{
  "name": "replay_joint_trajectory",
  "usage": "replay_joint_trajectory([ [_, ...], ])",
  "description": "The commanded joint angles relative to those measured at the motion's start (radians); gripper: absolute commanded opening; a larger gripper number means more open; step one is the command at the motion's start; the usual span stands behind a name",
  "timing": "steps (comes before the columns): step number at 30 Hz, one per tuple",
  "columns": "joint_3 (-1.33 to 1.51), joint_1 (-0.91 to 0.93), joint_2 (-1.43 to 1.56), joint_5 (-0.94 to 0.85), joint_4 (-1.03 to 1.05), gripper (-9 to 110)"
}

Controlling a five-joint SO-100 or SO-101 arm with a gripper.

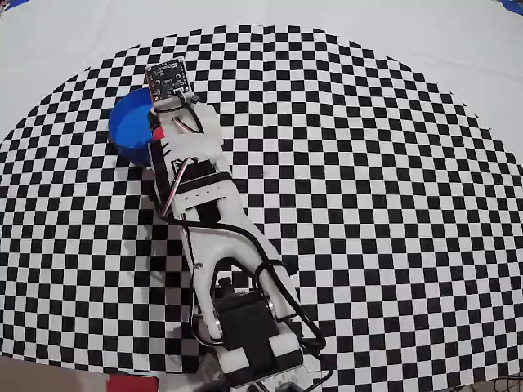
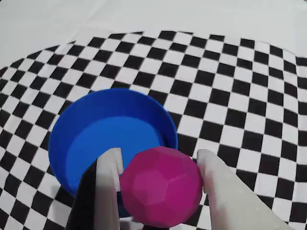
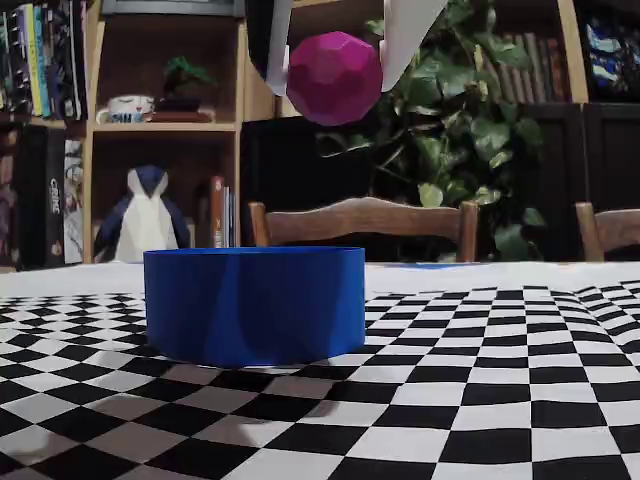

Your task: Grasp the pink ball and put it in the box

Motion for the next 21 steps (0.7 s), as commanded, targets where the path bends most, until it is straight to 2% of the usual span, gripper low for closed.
replay_joint_trajectory([
  [1,-0.055,-0.015,-0.009,0.0,-0.021,0],
  [21,-0.084,-0.069,-0.069,0.003,-0.031,0],
])
